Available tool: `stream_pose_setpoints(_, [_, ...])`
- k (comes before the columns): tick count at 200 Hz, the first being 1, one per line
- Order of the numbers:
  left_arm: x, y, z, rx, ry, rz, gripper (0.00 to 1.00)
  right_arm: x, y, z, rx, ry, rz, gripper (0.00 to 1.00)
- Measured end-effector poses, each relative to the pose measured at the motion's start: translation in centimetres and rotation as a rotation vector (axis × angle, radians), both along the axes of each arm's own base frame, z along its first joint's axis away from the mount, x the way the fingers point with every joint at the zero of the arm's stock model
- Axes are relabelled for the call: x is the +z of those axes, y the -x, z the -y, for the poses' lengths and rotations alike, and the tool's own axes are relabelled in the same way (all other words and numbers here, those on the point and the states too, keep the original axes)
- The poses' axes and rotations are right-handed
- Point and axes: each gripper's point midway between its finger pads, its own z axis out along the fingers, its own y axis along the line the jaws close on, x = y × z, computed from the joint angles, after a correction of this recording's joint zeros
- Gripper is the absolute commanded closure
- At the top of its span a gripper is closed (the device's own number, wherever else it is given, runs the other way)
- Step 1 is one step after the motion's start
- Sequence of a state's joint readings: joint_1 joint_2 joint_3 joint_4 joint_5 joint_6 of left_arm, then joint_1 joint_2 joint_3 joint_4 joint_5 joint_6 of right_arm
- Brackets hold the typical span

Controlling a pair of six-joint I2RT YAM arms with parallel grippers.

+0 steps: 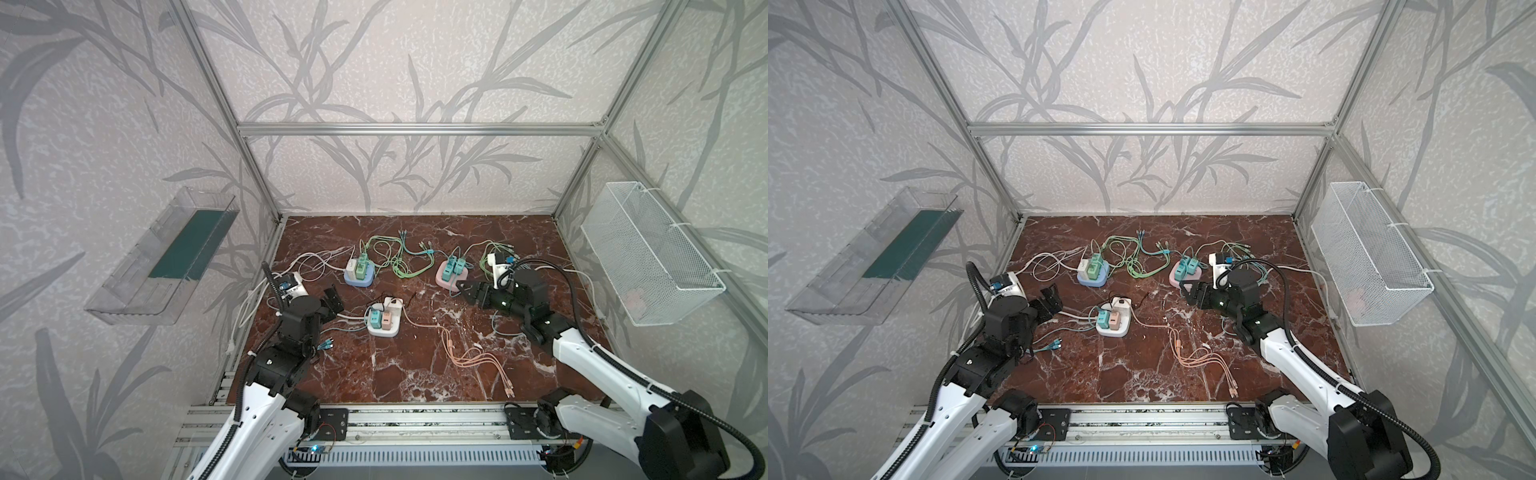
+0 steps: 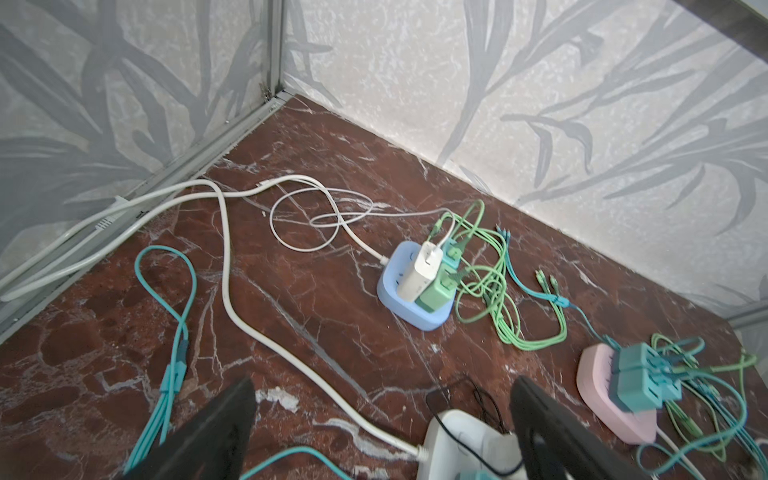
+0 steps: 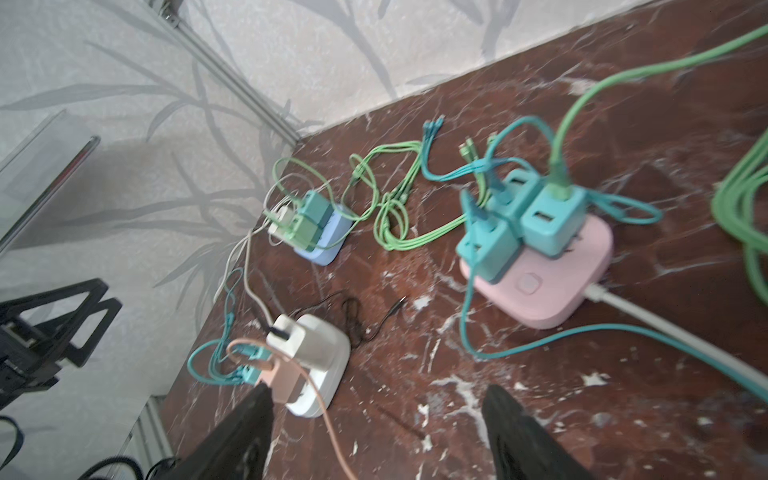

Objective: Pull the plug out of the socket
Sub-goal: 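Move both grippers toward the white power strip nearest the robot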

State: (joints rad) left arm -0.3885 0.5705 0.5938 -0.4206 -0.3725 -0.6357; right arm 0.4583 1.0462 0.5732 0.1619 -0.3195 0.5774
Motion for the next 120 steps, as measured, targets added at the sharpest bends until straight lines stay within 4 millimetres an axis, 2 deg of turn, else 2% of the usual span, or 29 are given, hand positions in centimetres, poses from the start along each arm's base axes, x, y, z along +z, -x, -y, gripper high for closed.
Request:
stream_pose_setpoints(25, [-0.5, 1.2, 2.0, -0.062, 0.034, -0.021, 0.08, -0.6, 2.9, -2.2, 0.046, -0.020, -0.035, 0.26])
stream_pose_setpoints(50, [-1.1, 2.4, 4.0, -0.126, 0.044, -0.041, 0.10, -2.3, 5.2, -3.8, 0.071, -0.018, -0.088, 0.29])
stream_pose_setpoints(89, [-1.9, 4.0, 7.4, -0.219, 0.025, -0.061, 0.13, -4.0, 6.7, -5.9, 0.097, -0.006, -0.144, 0.33])
stream_pose_setpoints(120, [-2.9, 5.4, 10.8, -0.301, -0.034, -0.089, 0.20, -5.9, 7.5, -7.5, 0.124, 0.012, -0.196, 0.35])
